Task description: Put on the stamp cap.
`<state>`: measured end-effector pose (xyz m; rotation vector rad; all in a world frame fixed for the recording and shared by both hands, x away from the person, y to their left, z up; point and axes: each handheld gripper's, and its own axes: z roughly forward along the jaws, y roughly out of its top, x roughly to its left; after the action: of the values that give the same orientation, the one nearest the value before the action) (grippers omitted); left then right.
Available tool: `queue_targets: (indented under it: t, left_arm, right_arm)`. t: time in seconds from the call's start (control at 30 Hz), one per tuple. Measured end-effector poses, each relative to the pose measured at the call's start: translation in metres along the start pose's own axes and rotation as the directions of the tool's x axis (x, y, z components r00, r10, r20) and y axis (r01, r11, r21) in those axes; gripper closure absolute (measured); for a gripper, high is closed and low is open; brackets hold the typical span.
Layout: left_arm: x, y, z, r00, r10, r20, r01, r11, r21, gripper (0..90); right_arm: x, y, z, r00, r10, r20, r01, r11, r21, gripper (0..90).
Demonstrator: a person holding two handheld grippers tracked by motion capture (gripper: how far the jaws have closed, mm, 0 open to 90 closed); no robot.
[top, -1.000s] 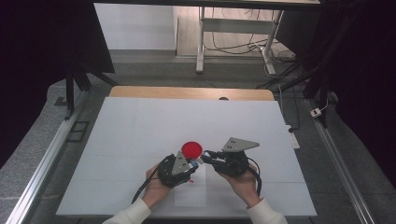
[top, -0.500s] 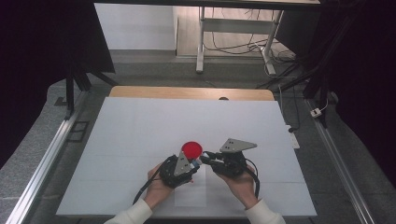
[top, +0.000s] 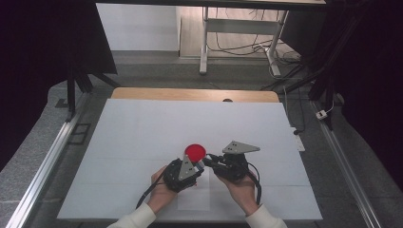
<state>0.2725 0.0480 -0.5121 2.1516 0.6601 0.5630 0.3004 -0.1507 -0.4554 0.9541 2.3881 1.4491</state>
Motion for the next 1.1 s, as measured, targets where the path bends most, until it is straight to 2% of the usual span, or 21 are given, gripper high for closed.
queue_targets:
  t: [0.53, 1.1]
  left_arm:
    - [-0.0012, -0.0001, 0.0000, 0.9995, 0.019, -0.026, -0.019, 0.9998, -0.003, 65.8]
    - [-0.0013, -0.0003, 0.0000, 0.9993, 0.020, -0.031, -0.020, 0.9998, -0.002, 65.8]
  right_arm:
    - [-0.0006, -0.0020, 0.0042, 0.9978, 0.067, -0.006, -0.067, 0.998, -0.003, 75.0]
    - [0.0005, -0.0025, 0.0059, 0.9969, 0.078, -0.011, -0.078, 0.997, 0.010, 74.9]
